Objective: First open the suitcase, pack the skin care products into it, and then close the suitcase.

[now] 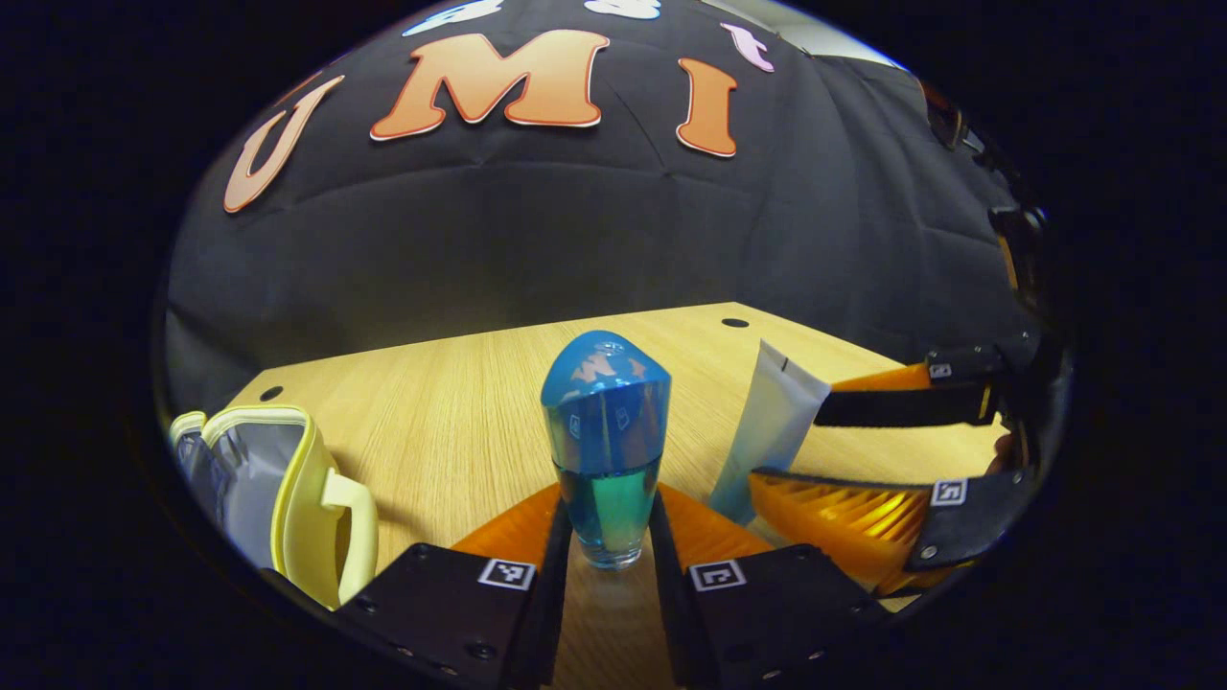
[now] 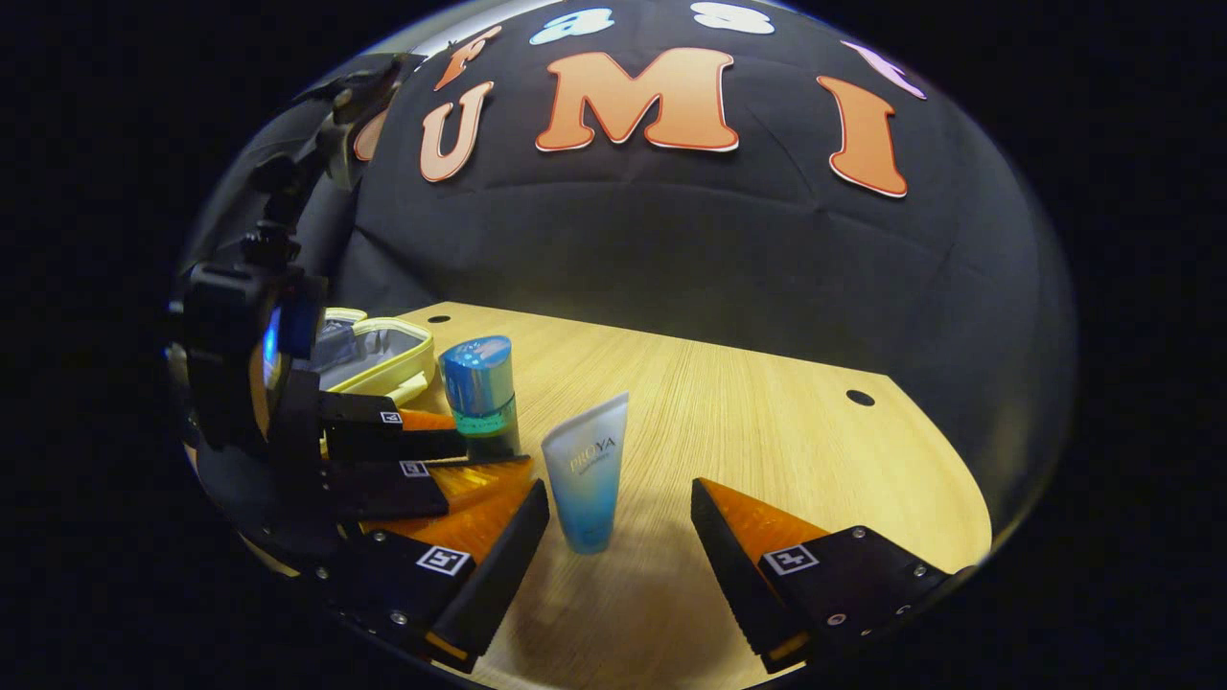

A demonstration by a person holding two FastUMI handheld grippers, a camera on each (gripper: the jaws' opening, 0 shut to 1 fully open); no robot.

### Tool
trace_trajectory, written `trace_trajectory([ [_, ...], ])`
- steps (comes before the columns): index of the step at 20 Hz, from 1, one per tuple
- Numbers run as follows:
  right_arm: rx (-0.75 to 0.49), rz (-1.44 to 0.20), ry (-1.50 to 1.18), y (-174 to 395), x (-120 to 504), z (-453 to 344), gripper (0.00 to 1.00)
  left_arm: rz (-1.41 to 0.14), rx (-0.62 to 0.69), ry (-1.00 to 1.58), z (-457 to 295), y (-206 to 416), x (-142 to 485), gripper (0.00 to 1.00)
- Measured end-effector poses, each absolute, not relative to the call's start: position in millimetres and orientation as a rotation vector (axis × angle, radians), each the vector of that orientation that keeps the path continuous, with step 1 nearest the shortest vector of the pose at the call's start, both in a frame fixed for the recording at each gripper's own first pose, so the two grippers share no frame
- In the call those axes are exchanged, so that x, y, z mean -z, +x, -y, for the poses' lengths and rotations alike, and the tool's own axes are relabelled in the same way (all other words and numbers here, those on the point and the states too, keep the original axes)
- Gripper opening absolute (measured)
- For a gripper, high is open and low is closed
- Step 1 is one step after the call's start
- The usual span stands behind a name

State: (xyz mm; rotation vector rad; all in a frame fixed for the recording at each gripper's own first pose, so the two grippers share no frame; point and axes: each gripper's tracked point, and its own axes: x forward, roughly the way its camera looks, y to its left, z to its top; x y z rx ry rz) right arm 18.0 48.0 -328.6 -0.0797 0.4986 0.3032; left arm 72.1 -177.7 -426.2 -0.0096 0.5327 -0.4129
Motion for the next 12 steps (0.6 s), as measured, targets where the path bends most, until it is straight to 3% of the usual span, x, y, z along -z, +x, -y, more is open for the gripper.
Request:
trace_trajectory([
  [4,-0.311,-0.55,-0.039,25,347,-61,0.88,-0.537,0.383,-0.074,169,73,412,0.43],
  [5,-0.308,-0.566,-0.022,26,349,-63,0.74,-0.533,0.374,-0.09,160,73,404,0.43],
  [6,-0.304,-0.575,-0.005,28,350,-65,0.74,-0.524,0.368,-0.097,152,73,395,0.43],
  [10,-0.284,-0.566,0.02,31,338,-68,0.43,-0.494,0.327,-0.102,120,75,363,0.41],
  [12,-0.282,-0.571,0.04,31,329,-69,0.4,-0.481,0.302,-0.108,106,74,349,0.41],
])
